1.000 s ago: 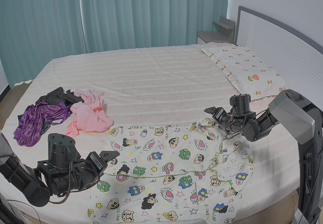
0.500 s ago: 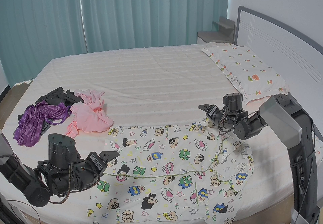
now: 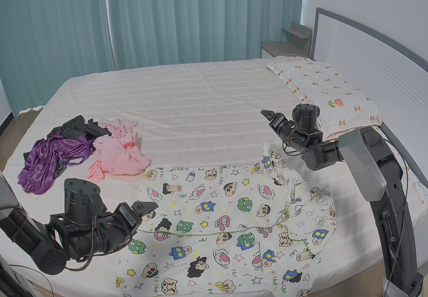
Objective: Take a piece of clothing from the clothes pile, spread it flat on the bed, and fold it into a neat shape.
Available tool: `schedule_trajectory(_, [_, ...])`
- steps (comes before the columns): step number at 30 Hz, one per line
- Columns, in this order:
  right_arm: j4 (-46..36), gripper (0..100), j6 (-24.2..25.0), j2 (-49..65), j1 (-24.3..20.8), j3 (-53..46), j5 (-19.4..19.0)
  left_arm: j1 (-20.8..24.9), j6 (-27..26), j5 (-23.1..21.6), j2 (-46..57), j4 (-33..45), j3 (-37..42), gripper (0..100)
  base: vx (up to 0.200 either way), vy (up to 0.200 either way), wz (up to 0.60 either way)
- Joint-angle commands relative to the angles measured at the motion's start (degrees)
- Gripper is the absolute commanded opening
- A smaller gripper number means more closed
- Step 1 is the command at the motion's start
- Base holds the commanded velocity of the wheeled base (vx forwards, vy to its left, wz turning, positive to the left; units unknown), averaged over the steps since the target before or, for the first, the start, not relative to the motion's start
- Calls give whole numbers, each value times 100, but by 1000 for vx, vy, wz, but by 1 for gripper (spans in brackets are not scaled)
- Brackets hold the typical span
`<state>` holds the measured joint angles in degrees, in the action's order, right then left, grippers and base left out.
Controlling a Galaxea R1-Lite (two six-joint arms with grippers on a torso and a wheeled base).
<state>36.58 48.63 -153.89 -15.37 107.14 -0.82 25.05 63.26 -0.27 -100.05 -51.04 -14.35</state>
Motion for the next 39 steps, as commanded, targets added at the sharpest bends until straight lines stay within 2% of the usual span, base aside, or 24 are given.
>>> schedule_trajectory(1, [-55,100,-257,-18,140,-343,-6,0,2,-8,-24,-2,2,100,0,0,0])
schedule_trajectory(11, [-196,100,-802,52,157,-871,3,0,2,-8,-24,-2,2,100,0,0,0])
schedule_trajectory(17, [244,100,-1171,334,-141,-1618,29,0,2,-8,-24,7,2,100,0,0,0])
schedule_trajectory(22, [358,100,-1382,281,-370,-1732,20,9,2,-8,-24,7,11,100,0,0,0])
schedule_trajectory(29, [358,100,-1374,9,-686,-1433,-138,9,2,-8,-32,-2,11,100,0,0,0])
schedule_trajectory(31, [393,100,-1286,-106,-739,-1205,-138,9,2,-8,-32,-2,11,100,0,0,0])
schedule_trajectory(35, [815,100,-697,123,-792,-1205,-138,9,2,-8,-32,7,11,100,0,0,0])
schedule_trajectory(39, [859,100,-670,219,-686,-1196,-120,9,2,-8,-24,7,11,100,0,0,0])
